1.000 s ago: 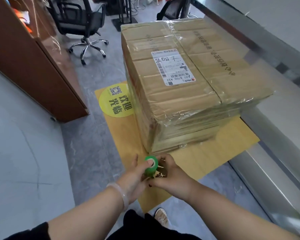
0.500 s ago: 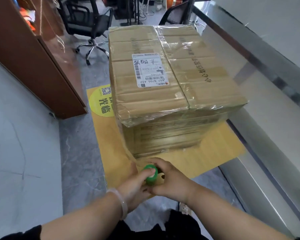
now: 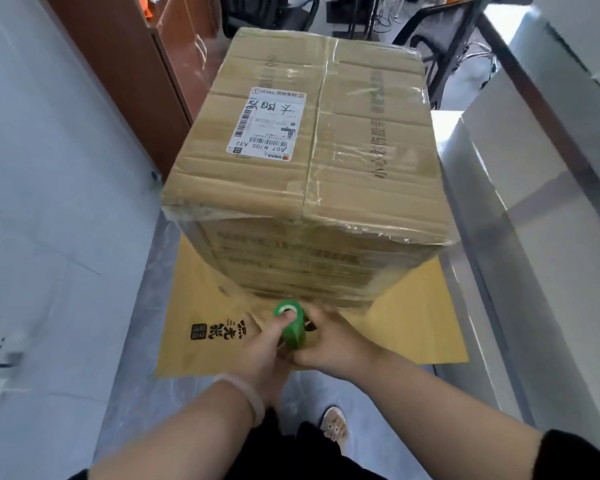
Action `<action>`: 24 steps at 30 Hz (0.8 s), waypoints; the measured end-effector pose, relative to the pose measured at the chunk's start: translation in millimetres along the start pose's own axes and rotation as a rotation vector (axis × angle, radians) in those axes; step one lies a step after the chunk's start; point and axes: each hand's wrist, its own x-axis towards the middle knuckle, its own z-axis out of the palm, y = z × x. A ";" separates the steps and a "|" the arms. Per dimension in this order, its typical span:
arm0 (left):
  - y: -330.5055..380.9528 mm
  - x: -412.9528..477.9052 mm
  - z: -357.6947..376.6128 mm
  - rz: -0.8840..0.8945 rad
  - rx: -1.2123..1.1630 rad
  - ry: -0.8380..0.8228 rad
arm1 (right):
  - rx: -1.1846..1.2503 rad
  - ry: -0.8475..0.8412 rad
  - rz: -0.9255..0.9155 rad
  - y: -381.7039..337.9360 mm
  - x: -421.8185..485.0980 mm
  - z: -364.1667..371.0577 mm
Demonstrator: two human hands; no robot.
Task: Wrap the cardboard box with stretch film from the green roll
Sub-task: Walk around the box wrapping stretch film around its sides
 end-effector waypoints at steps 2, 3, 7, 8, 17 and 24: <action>-5.3 3.0 1.8 0.004 0.005 -0.001 | 0.019 -0.002 0.028 6.4 -1.4 -3.3; -8.1 5.5 2.5 0.003 0.011 -0.007 | 0.049 -0.005 0.049 8.4 -2.0 -5.1; -13.9 10.2 6.6 -0.009 0.025 -0.054 | 0.146 -0.030 0.089 18.8 -2.6 -7.8; -14.2 10.4 7.4 -0.011 0.024 -0.058 | 0.154 -0.041 0.085 21.0 -3.6 -8.8; -37.3 8.8 39.9 0.077 -0.034 0.022 | 0.013 -0.200 0.007 33.6 -6.8 -51.9; -76.7 8.9 92.4 0.193 -0.292 0.207 | -0.080 -0.570 -0.105 54.3 -0.3 -113.6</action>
